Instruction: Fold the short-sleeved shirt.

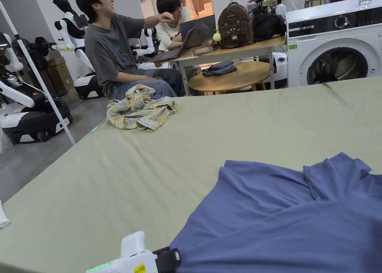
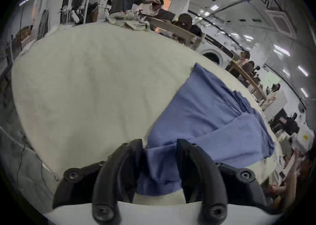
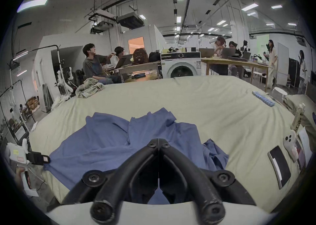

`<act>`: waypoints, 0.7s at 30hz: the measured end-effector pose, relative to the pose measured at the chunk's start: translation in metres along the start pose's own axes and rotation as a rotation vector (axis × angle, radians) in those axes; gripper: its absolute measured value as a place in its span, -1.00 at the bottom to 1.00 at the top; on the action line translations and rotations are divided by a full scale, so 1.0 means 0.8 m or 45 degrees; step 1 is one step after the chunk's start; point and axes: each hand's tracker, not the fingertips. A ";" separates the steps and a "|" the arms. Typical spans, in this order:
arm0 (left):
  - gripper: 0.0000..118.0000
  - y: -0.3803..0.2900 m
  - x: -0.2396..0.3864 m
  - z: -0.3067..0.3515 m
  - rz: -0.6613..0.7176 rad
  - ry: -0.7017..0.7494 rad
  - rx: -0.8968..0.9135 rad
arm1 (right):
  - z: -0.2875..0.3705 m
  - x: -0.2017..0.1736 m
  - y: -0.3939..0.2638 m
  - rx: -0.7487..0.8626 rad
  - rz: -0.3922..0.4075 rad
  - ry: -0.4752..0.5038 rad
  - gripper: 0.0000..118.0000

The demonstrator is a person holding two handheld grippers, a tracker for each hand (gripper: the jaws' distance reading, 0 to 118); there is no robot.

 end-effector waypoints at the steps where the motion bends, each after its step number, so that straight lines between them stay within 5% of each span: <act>1: -0.66 -0.002 0.005 0.001 -0.004 0.018 -0.023 | 0.003 0.004 0.001 0.002 0.003 -0.008 -1.00; 4: -0.95 -0.007 0.004 -0.005 -0.010 -0.026 -0.058 | 0.007 0.021 0.004 0.009 -0.029 -0.036 -1.00; 9: -1.00 -0.012 0.013 -0.008 -0.122 0.024 -0.058 | -0.009 0.045 0.024 -0.021 -0.050 -0.042 -1.00; 12: -1.00 -0.010 0.013 -0.010 -0.129 0.022 -0.071 | -0.053 0.069 0.052 -0.136 -0.010 -0.056 -0.06; 21: -1.00 -0.009 0.009 -0.009 -0.077 0.006 -0.083 | -0.224 0.110 0.102 -0.600 -0.191 0.066 -0.05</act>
